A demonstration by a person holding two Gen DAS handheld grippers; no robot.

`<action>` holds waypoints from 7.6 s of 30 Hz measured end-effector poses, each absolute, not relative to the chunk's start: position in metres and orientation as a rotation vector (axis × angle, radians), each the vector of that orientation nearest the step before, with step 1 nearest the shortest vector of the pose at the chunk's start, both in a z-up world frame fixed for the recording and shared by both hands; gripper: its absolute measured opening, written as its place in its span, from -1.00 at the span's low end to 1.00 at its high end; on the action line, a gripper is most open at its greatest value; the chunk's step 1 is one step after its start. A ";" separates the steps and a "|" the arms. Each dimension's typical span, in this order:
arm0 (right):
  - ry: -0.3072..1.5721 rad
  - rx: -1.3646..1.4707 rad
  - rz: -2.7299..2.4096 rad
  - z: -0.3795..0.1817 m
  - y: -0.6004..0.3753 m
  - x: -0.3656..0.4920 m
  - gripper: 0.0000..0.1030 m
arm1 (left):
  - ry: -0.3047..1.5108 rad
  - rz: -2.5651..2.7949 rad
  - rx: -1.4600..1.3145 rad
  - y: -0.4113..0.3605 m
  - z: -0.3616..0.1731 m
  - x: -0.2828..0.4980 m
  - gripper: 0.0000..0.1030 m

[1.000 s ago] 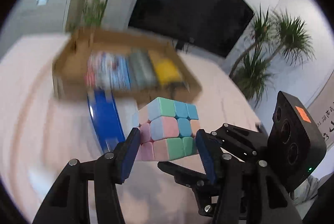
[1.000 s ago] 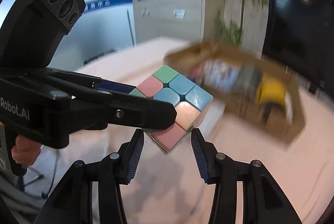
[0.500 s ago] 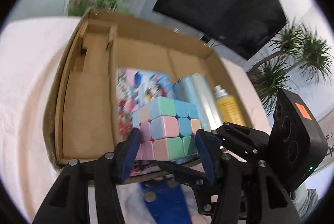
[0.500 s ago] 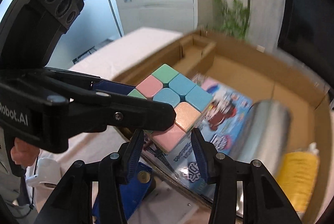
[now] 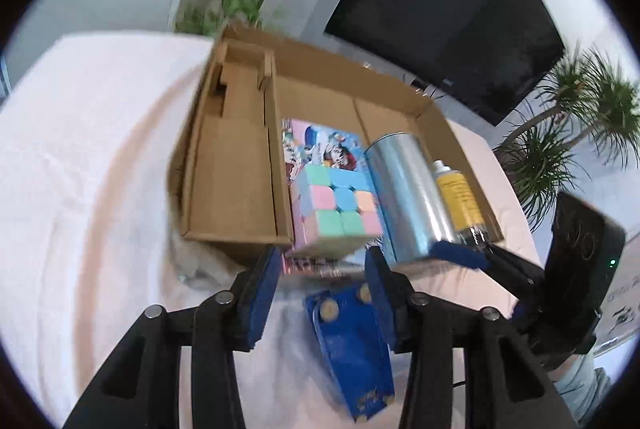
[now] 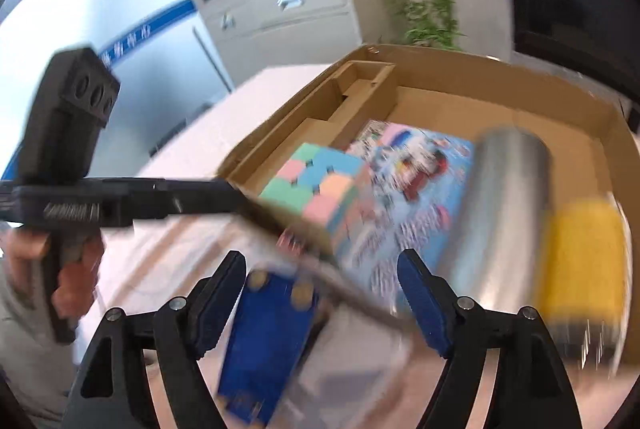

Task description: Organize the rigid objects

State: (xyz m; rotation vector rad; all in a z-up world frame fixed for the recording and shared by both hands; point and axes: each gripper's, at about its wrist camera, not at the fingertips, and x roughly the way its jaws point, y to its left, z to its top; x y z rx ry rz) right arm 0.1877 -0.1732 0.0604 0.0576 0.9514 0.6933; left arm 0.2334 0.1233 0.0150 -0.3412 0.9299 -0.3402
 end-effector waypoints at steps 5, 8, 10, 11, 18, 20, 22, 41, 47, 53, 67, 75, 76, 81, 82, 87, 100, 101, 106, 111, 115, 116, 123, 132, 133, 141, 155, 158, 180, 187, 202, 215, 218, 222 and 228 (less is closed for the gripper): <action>1.080 0.038 0.658 0.023 -0.187 0.127 0.56 | 0.932 -0.370 -0.374 0.108 -0.005 0.194 0.59; 1.132 0.116 0.674 0.008 -0.181 0.120 0.52 | 1.008 -0.398 -0.438 0.092 -0.037 0.198 0.57; 1.078 0.067 0.670 0.012 -0.169 0.114 0.50 | 1.063 -0.432 -0.487 0.083 -0.054 0.205 0.43; 1.056 0.060 0.680 0.015 -0.165 0.113 0.45 | 1.086 -0.446 -0.502 0.079 -0.061 0.209 0.29; 1.014 0.005 0.696 0.024 -0.162 0.090 0.33 | 1.113 -0.506 -0.517 0.055 -0.060 0.202 -0.06; 1.002 0.023 0.681 0.027 -0.176 0.085 0.33 | 1.117 -0.545 -0.505 0.043 -0.057 0.195 -0.06; 1.001 0.055 0.663 0.029 -0.193 0.084 0.33 | 1.122 -0.551 -0.496 0.038 -0.058 0.192 -0.06; 0.998 0.078 0.741 0.060 -0.111 0.240 -0.12 | 1.072 -0.424 -0.446 0.108 0.000 0.329 -0.16; 1.053 0.117 0.750 0.048 -0.100 0.231 -0.14 | 1.104 -0.394 -0.441 0.106 -0.012 0.308 -0.18; 1.060 0.141 0.750 0.055 -0.105 0.218 -0.10 | 1.134 -0.357 -0.443 0.110 -0.014 0.299 -0.11; 1.049 -0.124 0.398 0.011 -0.113 0.109 0.43 | 0.950 -0.265 -0.370 0.105 0.009 0.196 0.33; 1.074 -0.009 0.489 0.007 -0.138 0.101 0.26 | 0.999 -0.352 -0.447 0.068 -0.010 0.168 0.33; 1.096 0.066 0.511 0.006 -0.154 0.100 0.25 | 1.015 -0.389 -0.465 0.059 -0.013 0.167 0.33; 1.200 0.498 0.582 -0.006 -0.234 0.085 0.24 | 1.117 -0.525 -0.553 0.014 -0.034 0.162 0.33; 1.218 0.610 0.587 -0.011 -0.250 0.082 0.24 | 1.137 -0.540 -0.563 0.002 -0.039 0.159 0.33; 1.238 0.800 0.587 -0.020 -0.297 0.068 0.28 | 1.201 -0.680 -0.625 -0.055 -0.059 0.163 0.08; 1.035 0.254 0.313 0.050 -0.341 0.048 0.69 | 1.122 -0.866 -0.476 -0.157 -0.032 0.180 0.01; 1.028 0.206 0.315 0.053 -0.338 0.048 0.69 | 1.125 -0.833 -0.458 -0.151 -0.036 0.178 0.20; 1.022 -0.048 0.463 0.036 -0.307 0.062 0.69 | 1.154 -0.634 -0.430 -0.110 -0.058 0.166 0.30; 1.043 -0.113 0.424 0.020 -0.278 0.074 0.46 | 1.148 -0.563 -0.480 -0.079 -0.067 0.158 0.30; 1.075 -0.098 0.372 0.022 -0.267 0.076 -0.30 | 1.132 -0.592 -0.533 -0.065 -0.069 0.157 0.30; 1.097 -0.061 0.374 0.025 -0.265 0.076 -0.32 | 1.134 -0.602 -0.544 -0.062 -0.071 0.158 0.29; 1.143 0.157 0.392 0.017 -0.249 0.076 -0.63 | 1.182 -0.693 -0.619 -0.055 -0.088 0.162 0.14; 1.048 -0.119 0.327 0.024 -0.211 0.056 0.67 | 1.193 -0.692 -0.634 -0.045 -0.096 0.159 0.09; 1.066 -0.130 0.319 0.018 -0.208 0.059 0.54 | 1.194 -0.690 -0.635 -0.044 -0.096 0.159 0.09; 1.134 -0.029 0.310 0.013 -0.213 0.070 0.22 | 1.195 -0.676 -0.642 -0.043 -0.095 0.157 0.09; 0.970 0.246 0.574 0.108 -0.157 0.135 0.22 | 0.946 -0.626 -0.531 0.007 0.016 0.191 -0.49; 0.933 0.263 0.595 0.125 -0.128 0.179 0.22 | 0.934 -0.611 -0.487 0.032 0.041 0.232 -0.49; 0.997 0.211 0.508 0.087 -0.079 0.268 0.13 | 1.002 -0.494 -0.418 0.090 0.021 0.295 -0.37; 0.937 0.086 0.459 0.099 -0.086 0.260 -0.10 | 0.931 -0.424 -0.403 0.121 0.035 0.271 -0.37; 1.104 0.089 0.689 0.021 -0.067 0.113 0.72 | 0.969 -0.167 -0.459 0.117 -0.012 0.128 0.89; 1.043 -0.029 0.623 0.014 -0.091 0.097 -0.40 | 0.934 -0.190 -0.481 0.077 -0.012 0.088 0.89; 1.004 -0.148 0.504 0.023 -0.138 0.087 -0.40 | 0.974 -0.254 -0.498 0.050 -0.025 0.096 0.89; 0.937 -0.431 0.269 0.033 -0.187 0.076 -0.39 | 1.002 -0.349 -0.494 0.012 -0.037 0.114 0.89; 0.810 -0.598 0.347 0.032 -0.173 0.028 -0.04 | 1.059 -0.420 -0.548 -0.010 -0.054 0.135 0.89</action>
